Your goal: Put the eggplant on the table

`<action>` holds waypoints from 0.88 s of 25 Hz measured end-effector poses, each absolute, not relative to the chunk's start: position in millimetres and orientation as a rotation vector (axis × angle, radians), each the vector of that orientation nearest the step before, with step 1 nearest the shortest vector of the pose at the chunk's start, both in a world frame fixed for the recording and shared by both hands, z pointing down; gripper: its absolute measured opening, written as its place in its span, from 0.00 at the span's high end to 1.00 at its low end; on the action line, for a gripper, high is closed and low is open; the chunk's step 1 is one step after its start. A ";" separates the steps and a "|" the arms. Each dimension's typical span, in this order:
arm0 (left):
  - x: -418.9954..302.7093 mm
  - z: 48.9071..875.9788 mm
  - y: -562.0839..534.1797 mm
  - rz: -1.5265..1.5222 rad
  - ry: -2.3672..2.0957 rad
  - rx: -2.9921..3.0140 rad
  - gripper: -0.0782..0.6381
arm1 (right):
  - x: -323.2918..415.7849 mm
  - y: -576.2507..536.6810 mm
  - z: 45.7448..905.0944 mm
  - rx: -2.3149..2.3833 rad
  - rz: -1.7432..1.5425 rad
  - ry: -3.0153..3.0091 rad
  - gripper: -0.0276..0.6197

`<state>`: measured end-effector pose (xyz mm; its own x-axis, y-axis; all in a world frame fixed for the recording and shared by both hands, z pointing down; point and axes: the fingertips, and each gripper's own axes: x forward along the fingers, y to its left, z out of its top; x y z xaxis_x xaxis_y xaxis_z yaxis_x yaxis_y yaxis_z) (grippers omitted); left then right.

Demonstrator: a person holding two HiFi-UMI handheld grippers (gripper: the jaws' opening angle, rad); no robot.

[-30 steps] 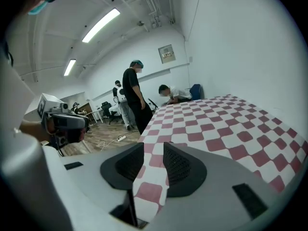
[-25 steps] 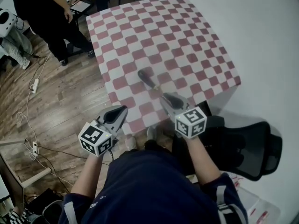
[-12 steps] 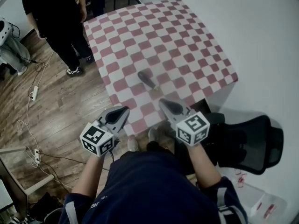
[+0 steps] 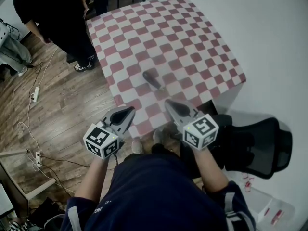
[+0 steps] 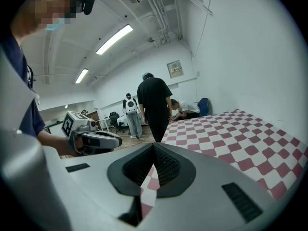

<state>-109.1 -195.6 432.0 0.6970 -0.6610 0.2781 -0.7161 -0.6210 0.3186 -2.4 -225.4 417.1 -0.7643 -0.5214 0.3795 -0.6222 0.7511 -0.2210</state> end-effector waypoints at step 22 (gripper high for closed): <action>-93.7 435.8 -198.2 0.206 -1.077 2.481 0.85 | 8.5 -230.2 426.3 0.862 0.494 -2.640 0.93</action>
<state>-93.7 -198.2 435.8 0.6879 -0.6617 0.2981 -0.7250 -0.6084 0.3227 8.5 -230.2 426.3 -0.7670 -0.5022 0.3994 -0.6126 0.7583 -0.2229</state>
